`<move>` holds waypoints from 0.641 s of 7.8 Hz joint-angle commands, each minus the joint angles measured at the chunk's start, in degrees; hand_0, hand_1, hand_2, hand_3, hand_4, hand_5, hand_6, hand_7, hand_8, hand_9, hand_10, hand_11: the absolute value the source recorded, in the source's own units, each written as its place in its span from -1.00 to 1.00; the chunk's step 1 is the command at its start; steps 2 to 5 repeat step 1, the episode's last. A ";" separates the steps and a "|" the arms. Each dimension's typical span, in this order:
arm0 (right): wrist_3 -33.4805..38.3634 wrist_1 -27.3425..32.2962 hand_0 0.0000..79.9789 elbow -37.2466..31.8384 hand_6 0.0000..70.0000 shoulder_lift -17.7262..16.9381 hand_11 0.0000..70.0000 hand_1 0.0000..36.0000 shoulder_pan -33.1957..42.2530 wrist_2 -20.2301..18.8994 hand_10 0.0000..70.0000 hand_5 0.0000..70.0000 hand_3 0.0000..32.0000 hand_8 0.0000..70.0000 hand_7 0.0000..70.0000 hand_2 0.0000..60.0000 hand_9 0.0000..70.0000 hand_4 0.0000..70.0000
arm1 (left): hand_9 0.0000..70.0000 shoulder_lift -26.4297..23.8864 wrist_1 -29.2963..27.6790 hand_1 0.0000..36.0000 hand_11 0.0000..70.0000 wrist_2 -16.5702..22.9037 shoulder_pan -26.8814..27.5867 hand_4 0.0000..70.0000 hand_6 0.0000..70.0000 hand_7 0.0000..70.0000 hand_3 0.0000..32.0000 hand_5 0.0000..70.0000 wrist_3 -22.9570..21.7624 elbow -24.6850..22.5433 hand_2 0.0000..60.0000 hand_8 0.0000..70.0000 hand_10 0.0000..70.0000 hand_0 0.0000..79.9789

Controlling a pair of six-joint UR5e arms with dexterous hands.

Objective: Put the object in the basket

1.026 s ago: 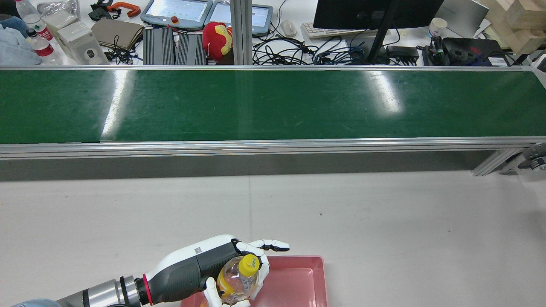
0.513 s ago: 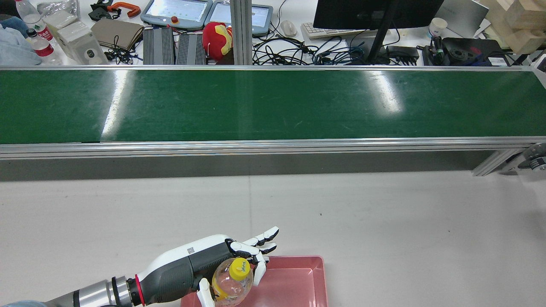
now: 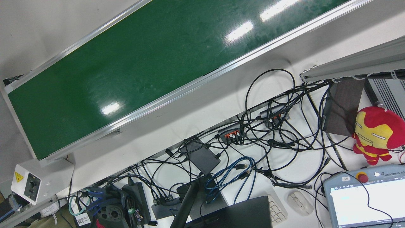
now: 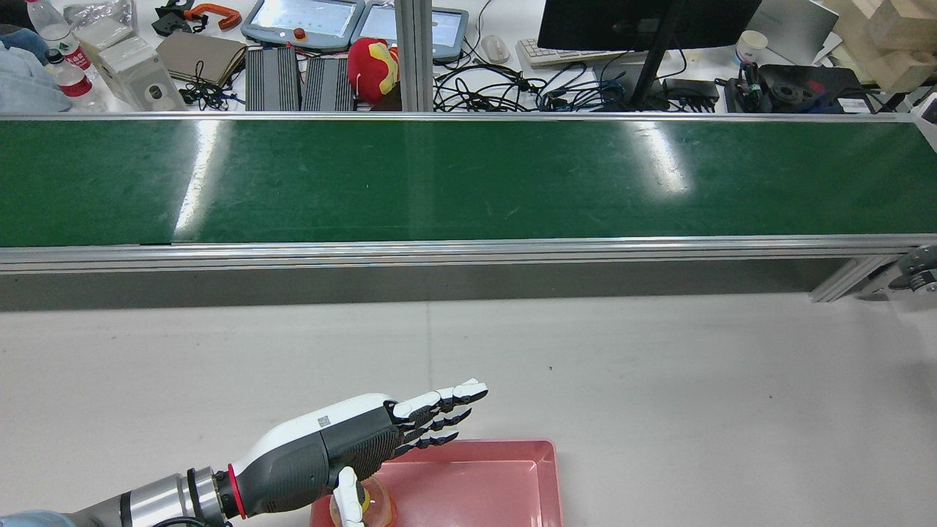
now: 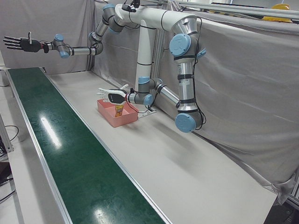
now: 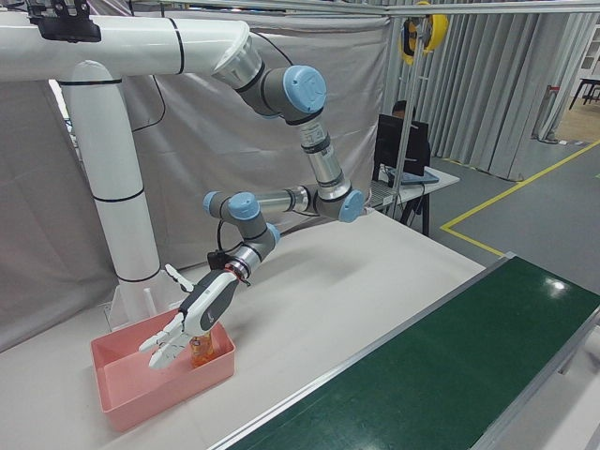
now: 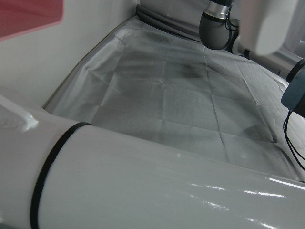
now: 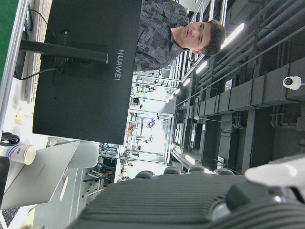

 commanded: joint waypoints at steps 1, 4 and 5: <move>0.00 0.00 -1.00 0.00 -1.00 0.00 -1.00 -1.00 0.00 -0.03 -1.00 -1.00 -1.00 -1.00 -1.00 -1.00 -1.00 -1.00 | -0.86 0.15 0.29 -0.89 -0.76 0.03 -7.82 -0.84 -1.00 -1.00 -0.45 -0.53 -1.66 -4.45 -1.00 -0.87 -0.87 0.76; 0.00 0.00 -1.00 0.00 -1.00 0.00 -1.00 -1.00 0.00 -0.03 -1.00 -1.00 -1.00 -1.00 -1.00 -1.00 -1.00 -1.00 | -0.86 0.15 0.29 -0.89 -0.76 0.03 -7.82 -0.84 -1.00 -1.00 -0.45 -0.53 -1.66 -4.45 -1.00 -0.87 -0.87 0.76; 0.00 0.00 -1.00 0.00 -1.00 0.00 -1.00 -1.00 0.00 -0.03 -1.00 -1.00 -1.00 -1.00 -1.00 -1.00 -1.00 -1.00 | -0.86 0.15 0.29 -0.89 -0.76 0.03 -7.82 -0.84 -1.00 -1.00 -0.45 -0.53 -1.66 -4.45 -1.00 -0.87 -0.87 0.76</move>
